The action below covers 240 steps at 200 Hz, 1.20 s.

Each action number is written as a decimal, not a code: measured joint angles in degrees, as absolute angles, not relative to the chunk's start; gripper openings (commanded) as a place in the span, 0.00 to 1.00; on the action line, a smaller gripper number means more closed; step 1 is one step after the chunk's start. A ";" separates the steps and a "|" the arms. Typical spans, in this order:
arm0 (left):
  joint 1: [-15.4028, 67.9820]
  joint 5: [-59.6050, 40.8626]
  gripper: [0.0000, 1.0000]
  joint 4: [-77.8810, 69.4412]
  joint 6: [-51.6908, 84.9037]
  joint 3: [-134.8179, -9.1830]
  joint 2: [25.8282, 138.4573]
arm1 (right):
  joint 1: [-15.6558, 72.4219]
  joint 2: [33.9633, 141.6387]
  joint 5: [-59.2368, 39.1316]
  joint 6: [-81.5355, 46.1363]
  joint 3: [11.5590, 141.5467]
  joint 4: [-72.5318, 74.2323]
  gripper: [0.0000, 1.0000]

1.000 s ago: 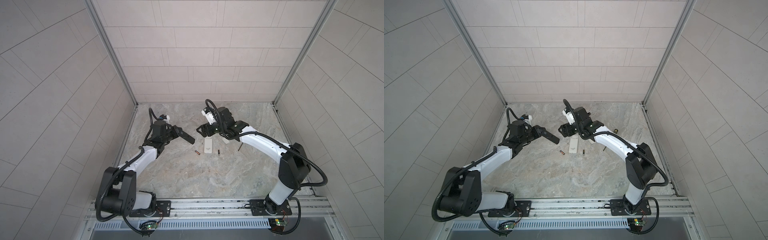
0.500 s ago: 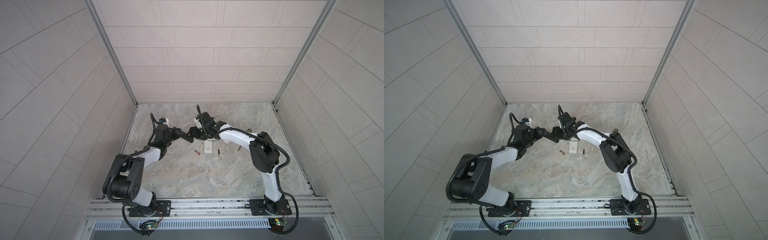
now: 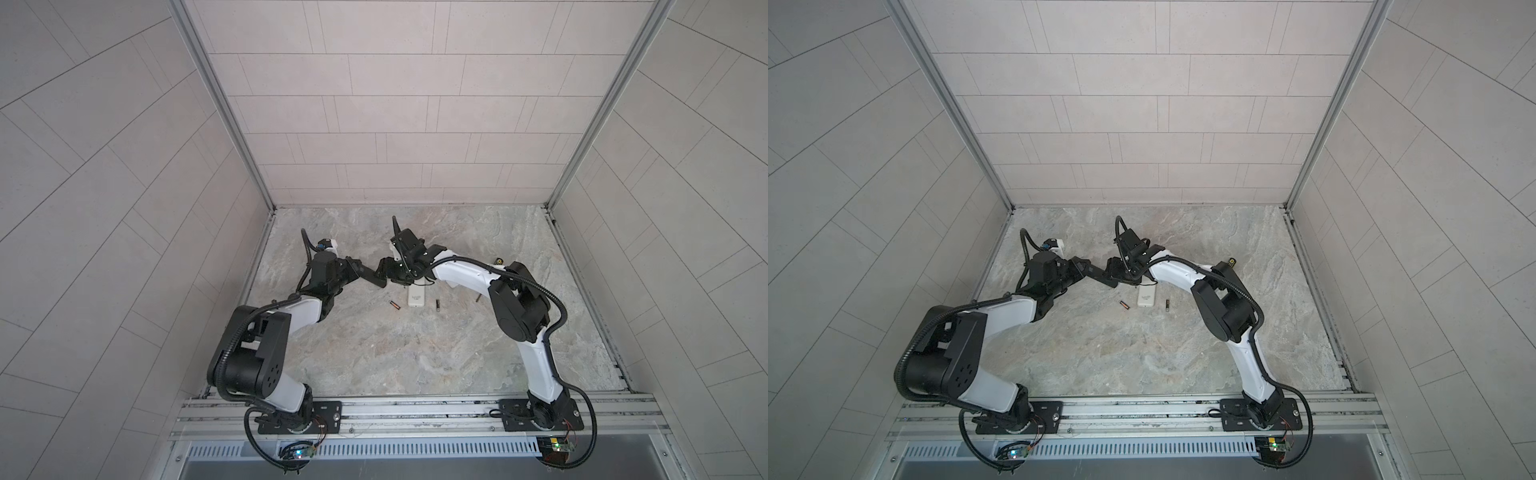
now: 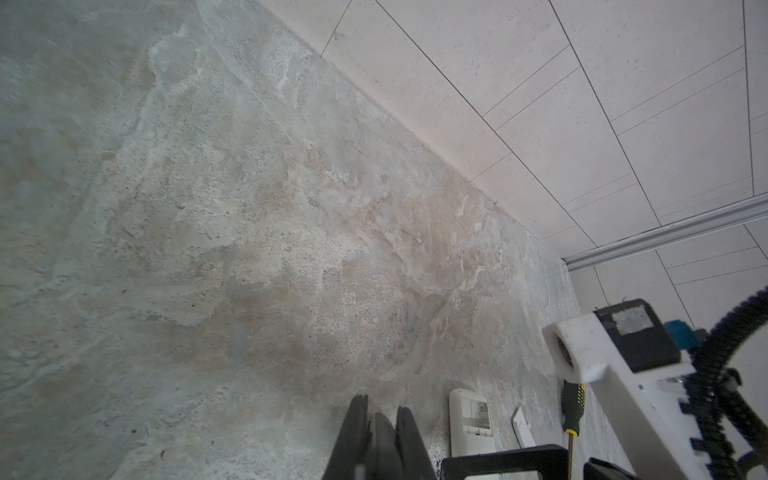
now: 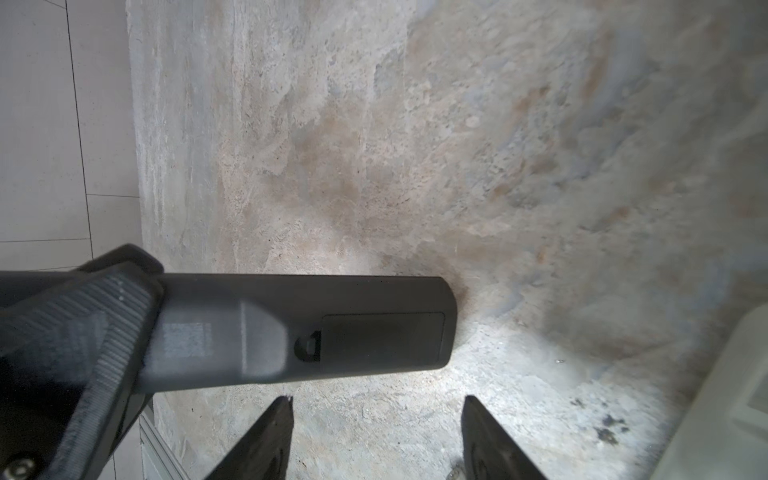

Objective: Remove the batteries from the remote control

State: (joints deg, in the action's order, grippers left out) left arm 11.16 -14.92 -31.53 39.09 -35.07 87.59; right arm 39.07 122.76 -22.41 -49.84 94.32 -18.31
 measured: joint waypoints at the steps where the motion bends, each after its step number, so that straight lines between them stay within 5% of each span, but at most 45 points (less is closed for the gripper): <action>1: 11.16 -14.92 0.00 -31.53 39.09 -35.07 87.59 | 39.03 122.83 -22.44 -49.87 94.32 -18.26 0.66; 240: 11.70 -14.63 0.00 -30.55 39.24 -35.14 87.59 | 37.93 127.09 -25.41 -51.11 97.51 -13.80 0.61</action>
